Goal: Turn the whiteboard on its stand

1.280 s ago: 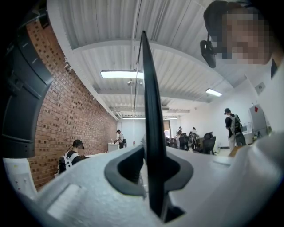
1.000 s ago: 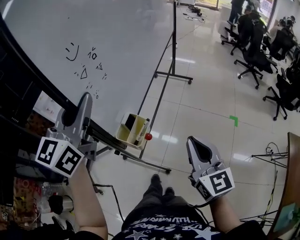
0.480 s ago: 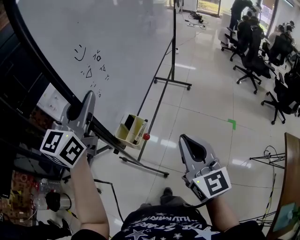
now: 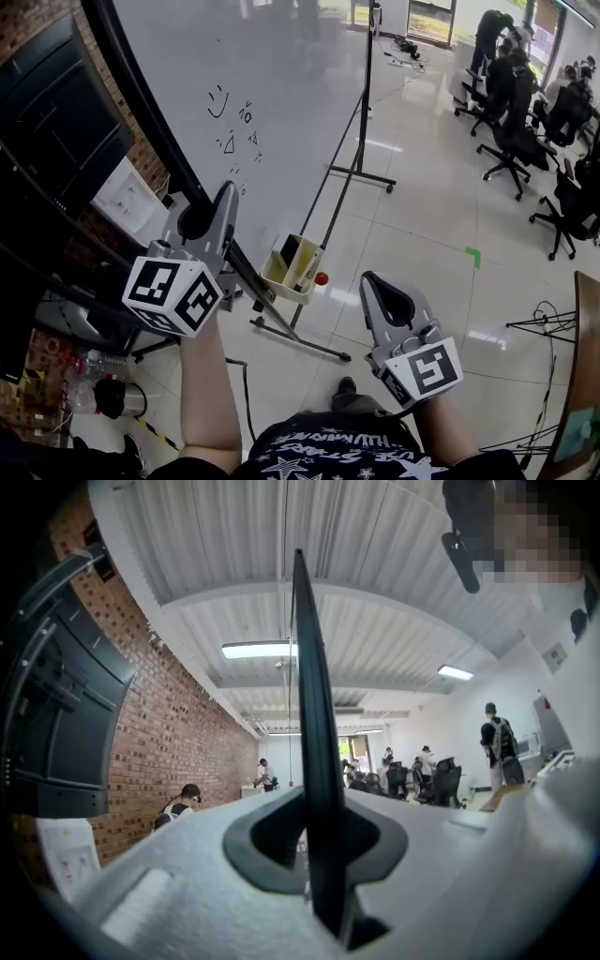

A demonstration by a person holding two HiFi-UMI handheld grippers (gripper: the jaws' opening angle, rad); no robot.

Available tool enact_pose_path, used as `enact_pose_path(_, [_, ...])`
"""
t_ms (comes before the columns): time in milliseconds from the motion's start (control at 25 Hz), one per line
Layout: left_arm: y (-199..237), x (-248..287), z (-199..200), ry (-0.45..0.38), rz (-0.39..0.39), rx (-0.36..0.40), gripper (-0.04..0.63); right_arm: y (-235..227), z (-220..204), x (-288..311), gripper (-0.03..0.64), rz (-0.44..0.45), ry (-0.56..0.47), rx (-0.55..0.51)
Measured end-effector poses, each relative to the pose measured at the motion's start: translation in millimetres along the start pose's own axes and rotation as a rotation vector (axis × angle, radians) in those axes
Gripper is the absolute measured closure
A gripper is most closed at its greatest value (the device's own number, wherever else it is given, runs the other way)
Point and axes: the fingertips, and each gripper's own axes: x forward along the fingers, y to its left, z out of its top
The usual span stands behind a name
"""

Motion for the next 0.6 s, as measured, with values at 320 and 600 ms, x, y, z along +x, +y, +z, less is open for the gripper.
enact_pose_path(320, [17.3,-68.5,-15.5,-0.031,-0.024,-0.022,0.548,74.4,15.0,55.8,0.609,-0.005,-0.006,-0.082])
enact_pose_path(600, [8.0,-108.5,-8.7,-0.019,-0.033,-0.049,0.544,89.5,21.5,73.4,0.609,-0.088,0.008,-0.064])
